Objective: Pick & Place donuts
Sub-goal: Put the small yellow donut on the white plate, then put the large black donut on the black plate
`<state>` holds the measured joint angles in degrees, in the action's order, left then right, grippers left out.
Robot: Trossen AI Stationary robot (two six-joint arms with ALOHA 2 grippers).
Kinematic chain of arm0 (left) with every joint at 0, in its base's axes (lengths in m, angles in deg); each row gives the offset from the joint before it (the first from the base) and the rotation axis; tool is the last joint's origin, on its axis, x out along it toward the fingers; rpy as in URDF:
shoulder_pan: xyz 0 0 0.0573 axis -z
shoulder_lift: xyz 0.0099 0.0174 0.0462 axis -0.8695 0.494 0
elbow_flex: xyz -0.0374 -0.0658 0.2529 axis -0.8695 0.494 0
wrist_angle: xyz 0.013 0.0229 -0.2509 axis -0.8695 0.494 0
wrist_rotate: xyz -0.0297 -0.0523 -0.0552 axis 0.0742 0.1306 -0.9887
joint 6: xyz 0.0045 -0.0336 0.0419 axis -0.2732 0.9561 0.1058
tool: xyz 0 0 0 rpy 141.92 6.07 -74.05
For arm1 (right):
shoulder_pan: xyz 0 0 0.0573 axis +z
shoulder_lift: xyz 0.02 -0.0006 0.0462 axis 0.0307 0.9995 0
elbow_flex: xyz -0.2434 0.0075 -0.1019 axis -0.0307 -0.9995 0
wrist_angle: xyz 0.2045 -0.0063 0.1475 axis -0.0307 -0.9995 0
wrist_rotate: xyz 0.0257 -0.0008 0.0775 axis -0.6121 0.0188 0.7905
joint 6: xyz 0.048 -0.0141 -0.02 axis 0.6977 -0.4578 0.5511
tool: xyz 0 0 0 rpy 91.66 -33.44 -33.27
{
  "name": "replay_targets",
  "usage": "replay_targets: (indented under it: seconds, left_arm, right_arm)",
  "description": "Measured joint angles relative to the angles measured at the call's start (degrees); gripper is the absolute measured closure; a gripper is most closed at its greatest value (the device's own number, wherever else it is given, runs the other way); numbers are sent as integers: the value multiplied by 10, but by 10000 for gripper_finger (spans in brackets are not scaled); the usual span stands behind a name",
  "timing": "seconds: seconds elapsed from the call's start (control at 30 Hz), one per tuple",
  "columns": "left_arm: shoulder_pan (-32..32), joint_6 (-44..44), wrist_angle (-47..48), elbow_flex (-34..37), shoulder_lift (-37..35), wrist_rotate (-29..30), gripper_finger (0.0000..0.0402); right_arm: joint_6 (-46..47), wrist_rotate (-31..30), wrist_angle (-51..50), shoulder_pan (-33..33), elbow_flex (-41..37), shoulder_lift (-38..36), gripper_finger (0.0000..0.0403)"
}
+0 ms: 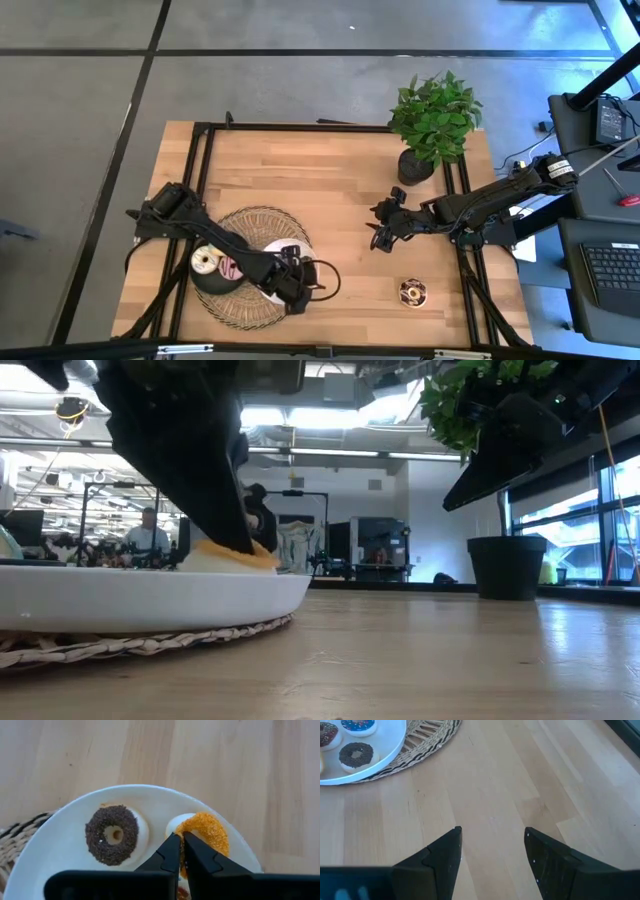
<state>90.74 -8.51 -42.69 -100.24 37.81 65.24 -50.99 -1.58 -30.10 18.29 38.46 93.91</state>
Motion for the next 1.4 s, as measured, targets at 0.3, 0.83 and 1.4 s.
replay_targets:
  seconds: [0.3,0.83,1.4]
  left_arm:
    - [-1,-4,1,0,1,11,374]
    - [1,-9,4,0,1,8,285]
    - [34,21,92,-1,-58,149,256]
  right_arm:
    - [0,0,0,0,0,0,186]
    - [0,0,0,0,0,0,186]
    - [-32,77,-56,68,99,-2,186]
